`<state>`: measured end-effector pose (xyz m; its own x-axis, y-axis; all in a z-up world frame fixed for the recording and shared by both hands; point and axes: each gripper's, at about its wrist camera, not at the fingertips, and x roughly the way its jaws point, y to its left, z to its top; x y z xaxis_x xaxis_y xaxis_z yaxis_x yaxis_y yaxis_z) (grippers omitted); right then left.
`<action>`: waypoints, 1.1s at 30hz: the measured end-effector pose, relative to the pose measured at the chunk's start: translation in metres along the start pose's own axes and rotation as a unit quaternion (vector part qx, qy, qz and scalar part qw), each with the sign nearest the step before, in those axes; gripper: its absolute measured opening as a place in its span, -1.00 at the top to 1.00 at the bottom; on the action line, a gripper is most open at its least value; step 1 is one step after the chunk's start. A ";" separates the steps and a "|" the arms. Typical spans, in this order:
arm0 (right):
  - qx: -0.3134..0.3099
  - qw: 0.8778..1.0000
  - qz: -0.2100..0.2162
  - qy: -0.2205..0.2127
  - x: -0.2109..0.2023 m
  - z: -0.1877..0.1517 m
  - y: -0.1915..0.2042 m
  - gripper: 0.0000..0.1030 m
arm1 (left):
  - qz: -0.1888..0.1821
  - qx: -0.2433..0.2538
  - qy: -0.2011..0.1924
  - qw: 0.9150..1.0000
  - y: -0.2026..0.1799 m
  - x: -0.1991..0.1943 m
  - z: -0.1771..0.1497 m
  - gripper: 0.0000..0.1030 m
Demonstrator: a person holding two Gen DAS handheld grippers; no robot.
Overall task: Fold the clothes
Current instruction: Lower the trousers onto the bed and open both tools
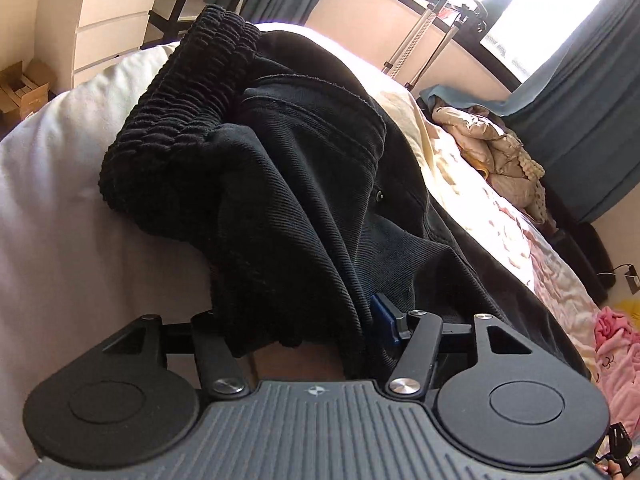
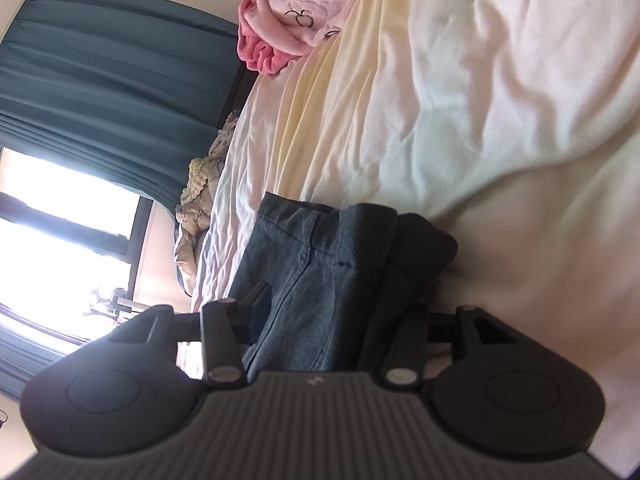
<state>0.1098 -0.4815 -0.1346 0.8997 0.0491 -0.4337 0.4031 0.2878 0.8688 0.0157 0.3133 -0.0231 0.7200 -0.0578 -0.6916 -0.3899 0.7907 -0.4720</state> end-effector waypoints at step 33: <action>-0.044 0.999 0.012 -0.011 0.002 -0.022 0.018 -0.09 | -0.014 0.204 -0.156 0.966 -0.186 -0.016 -0.025 -0.79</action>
